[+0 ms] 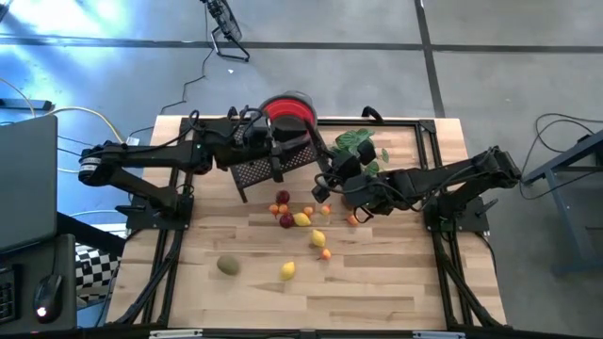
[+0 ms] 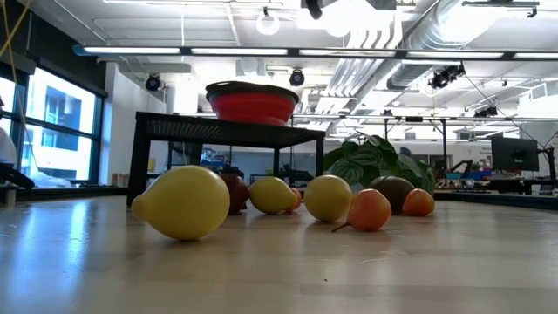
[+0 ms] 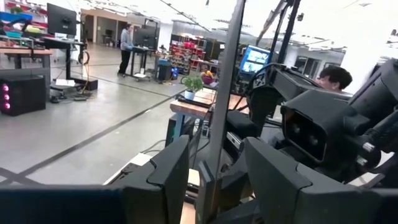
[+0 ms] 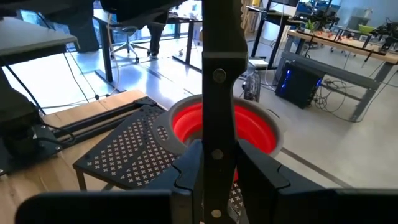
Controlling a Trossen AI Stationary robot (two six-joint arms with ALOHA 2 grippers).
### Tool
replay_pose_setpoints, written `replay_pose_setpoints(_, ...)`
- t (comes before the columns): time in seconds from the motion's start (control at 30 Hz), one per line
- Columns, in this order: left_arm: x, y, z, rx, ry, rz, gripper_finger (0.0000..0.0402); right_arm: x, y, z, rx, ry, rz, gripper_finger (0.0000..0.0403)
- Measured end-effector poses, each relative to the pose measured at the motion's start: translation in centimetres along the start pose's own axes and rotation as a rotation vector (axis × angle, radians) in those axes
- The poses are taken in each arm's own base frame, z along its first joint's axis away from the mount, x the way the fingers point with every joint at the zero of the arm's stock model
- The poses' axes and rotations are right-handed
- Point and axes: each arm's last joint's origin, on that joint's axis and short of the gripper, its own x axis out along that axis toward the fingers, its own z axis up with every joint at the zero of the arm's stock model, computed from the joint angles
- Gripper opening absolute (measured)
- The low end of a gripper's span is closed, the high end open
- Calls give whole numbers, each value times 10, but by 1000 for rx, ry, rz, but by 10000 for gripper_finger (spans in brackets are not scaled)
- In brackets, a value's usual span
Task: Pick & Place Fruit
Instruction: Put the black knife on the shelf
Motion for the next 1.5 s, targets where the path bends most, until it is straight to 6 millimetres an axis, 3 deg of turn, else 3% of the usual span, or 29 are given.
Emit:
replay_pose_setpoints(0.43, 7, 1, -10, -7, 37, 7, 151, 13, 16, -18, -54, 28, -22, 70)
replay_pose_setpoints(1.0, 6, 1, -13, -7, 71, 24, 148, 14, 18, -18, -35, 10, -48, 70)
replay_pose_setpoints(1.5, 6, 2, -13, -6, 74, 25, 16, 14, 18, -18, -8, 1, -62, 70)
